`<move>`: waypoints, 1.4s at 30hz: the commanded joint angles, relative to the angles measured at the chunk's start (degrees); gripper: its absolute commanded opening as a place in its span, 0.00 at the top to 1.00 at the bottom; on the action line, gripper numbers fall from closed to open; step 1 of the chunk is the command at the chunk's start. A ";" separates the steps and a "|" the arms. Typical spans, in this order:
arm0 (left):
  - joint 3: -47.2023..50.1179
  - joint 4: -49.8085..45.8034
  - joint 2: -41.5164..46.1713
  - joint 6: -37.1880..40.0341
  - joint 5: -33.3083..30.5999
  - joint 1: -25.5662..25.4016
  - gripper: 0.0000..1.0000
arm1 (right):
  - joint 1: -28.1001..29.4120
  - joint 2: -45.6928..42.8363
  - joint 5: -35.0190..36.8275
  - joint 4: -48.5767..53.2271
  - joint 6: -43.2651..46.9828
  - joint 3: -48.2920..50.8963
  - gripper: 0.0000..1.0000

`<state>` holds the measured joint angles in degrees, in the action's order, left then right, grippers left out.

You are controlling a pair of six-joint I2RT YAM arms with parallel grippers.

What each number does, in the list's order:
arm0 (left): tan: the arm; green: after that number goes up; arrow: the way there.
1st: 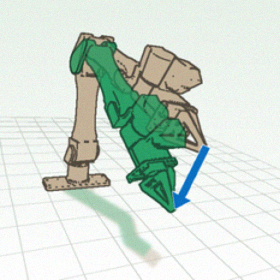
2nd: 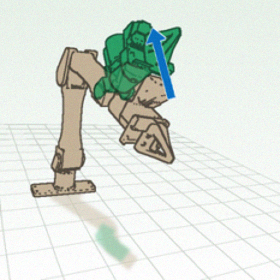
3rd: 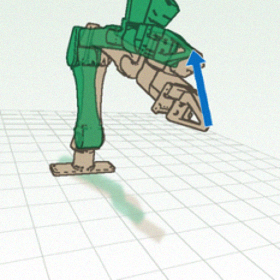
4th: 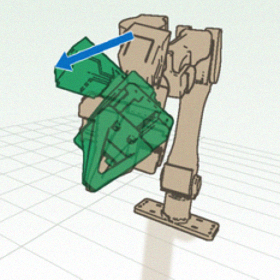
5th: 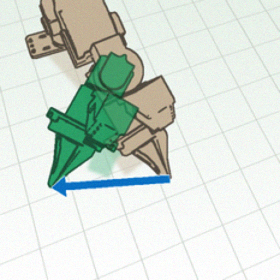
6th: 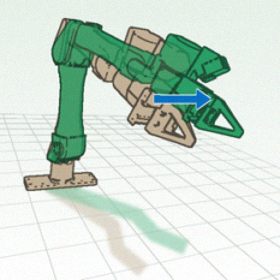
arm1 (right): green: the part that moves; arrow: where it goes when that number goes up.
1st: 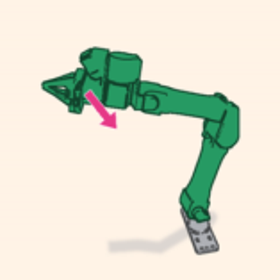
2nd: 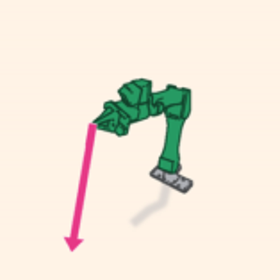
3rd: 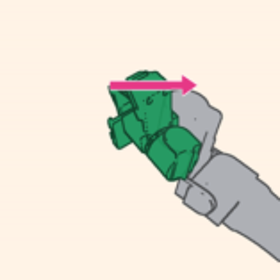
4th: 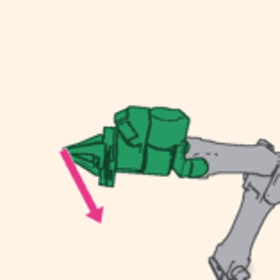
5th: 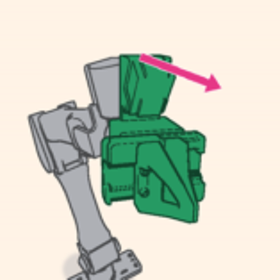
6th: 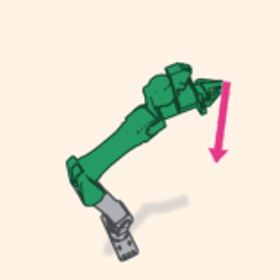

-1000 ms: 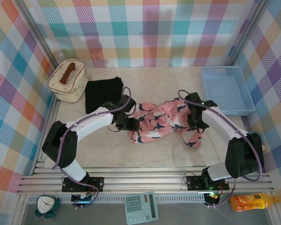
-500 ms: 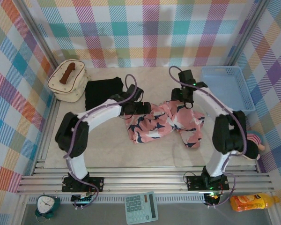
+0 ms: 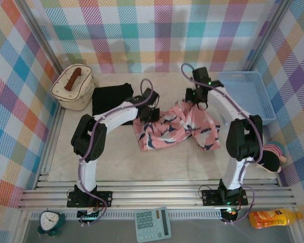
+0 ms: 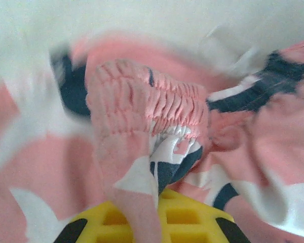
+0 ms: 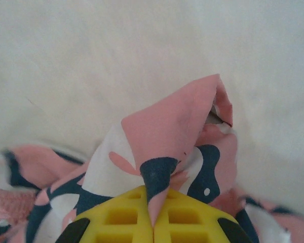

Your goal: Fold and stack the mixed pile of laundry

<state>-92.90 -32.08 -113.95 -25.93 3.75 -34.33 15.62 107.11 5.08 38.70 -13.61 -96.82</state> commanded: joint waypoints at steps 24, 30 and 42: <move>32.99 13.99 26.45 -3.32 2.51 12.58 0.05 | -5.81 -47.48 -8.89 -9.82 -2.94 51.15 0.32; 32.47 11.95 30.50 -4.17 0.65 12.29 0.03 | -5.86 -44.60 -9.41 -14.02 -2.92 46.30 0.31; 25.08 9.69 14.86 -10.36 -1.90 6.20 0.04 | 5.30 -26.72 -7.23 -11.76 -10.78 43.70 0.34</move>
<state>-67.85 -19.84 -96.75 -32.86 2.00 -26.11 18.74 79.20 -4.78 25.06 -22.37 -53.84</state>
